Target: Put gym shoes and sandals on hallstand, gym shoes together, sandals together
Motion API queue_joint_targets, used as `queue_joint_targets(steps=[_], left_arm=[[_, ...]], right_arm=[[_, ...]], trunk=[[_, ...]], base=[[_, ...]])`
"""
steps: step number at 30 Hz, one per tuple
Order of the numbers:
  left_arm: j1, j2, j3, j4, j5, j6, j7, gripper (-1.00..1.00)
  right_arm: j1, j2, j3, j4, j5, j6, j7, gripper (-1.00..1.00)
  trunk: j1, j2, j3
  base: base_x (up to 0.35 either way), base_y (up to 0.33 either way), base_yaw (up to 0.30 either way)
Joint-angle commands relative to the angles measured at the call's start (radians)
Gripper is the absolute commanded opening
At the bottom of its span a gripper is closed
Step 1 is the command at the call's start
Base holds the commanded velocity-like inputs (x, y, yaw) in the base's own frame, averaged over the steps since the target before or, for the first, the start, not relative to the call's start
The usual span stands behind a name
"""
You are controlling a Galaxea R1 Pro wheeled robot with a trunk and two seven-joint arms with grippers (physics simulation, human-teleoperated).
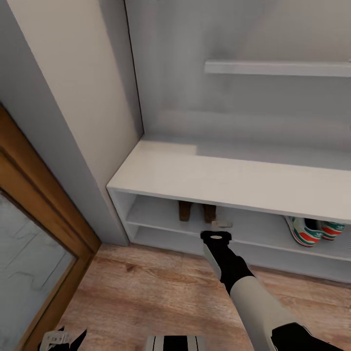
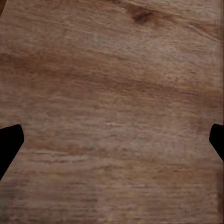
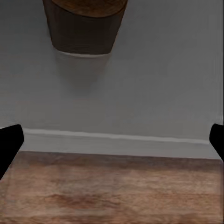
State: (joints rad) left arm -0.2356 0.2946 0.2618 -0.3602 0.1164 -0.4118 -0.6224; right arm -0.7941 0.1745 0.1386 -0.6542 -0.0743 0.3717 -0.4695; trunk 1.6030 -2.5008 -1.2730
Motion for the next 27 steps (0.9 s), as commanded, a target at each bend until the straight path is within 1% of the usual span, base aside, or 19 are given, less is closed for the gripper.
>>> queue_joint_targets(steps=[1, 10, 13, 14, 18, 21, 24, 25, 27], left_arm=[[-0.001, 0.0, 0.004, 0.001, 0.007, 0.002, -0.01, 1.0], [-0.001, 0.0, 0.004, 0.001, 0.007, 0.002, -0.01, 1.0], [-0.001, 0.0, 0.004, 0.001, 0.006, 0.002, -0.01, 1.0], [-0.001, 0.0, 0.005, 0.001, 0.006, 0.002, -0.01, 1.0], [-0.001, 0.0, 0.005, 0.001, 0.006, 0.002, -0.01, 1.0], [-0.001, 0.0, 0.005, 0.001, 0.006, 0.002, -0.01, 1.0], [-0.001, 0.0, 0.005, 0.001, 0.006, 0.001, -0.01, 1.0], [-0.001, 0.0, 0.005, 0.001, 0.006, 0.001, -0.01, 1.0], [-0.001, 0.0, 0.005, 0.001, 0.006, 0.001, -0.01, 1.0]], right_arm=[[0.0, 0.0, 0.003, -0.001, -0.008, 0.003, -0.008, 1.0], [0.001, 0.0, 0.003, 0.003, -0.006, 0.002, -0.007, 1.0], [0.001, 0.0, 0.003, 0.032, -0.007, 0.0, -0.006, 1.0], [0.001, 0.0, 0.003, 0.057, -0.007, -0.006, -0.006, 1.0], [0.002, 0.0, 0.002, 0.101, -0.008, -0.035, -0.005, 1.0], [0.002, 0.0, 0.002, 0.141, -0.008, -0.083, -0.005, 1.0], [0.002, 0.0, 0.002, 0.186, -0.008, -0.148, -0.004, 1.0], [0.003, 0.0, 0.002, 0.264, -0.007, -0.261, -0.003, 1.0], [0.003, 0.0, 0.003, 0.295, -0.007, -0.299, -0.003, 1.0]], trunk=[[-0.001, 0.0, -0.001], [-0.001, 0.0, -0.001], [-0.001, 0.0, -0.001], [-0.001, 0.0, -0.001], [-0.001, 0.0, -0.001], [-0.001, 0.0, -0.001], [-0.001, 0.0, -0.001], [-0.001, 0.0, -0.001], [-0.001, 0.0, -0.001]], base=[[-0.296, 0.0, 0.0], [-0.222, 0.0, 0.0], [-0.046, 0.0, 0.0], [-0.019, 0.0, 0.0], [-0.011, 0.0, 0.0], [-0.005, 0.0, 0.0], [-0.003, 0.0, 0.0], [0.0, 0.0, 0.0], [0.0, 0.0, 0.0]])
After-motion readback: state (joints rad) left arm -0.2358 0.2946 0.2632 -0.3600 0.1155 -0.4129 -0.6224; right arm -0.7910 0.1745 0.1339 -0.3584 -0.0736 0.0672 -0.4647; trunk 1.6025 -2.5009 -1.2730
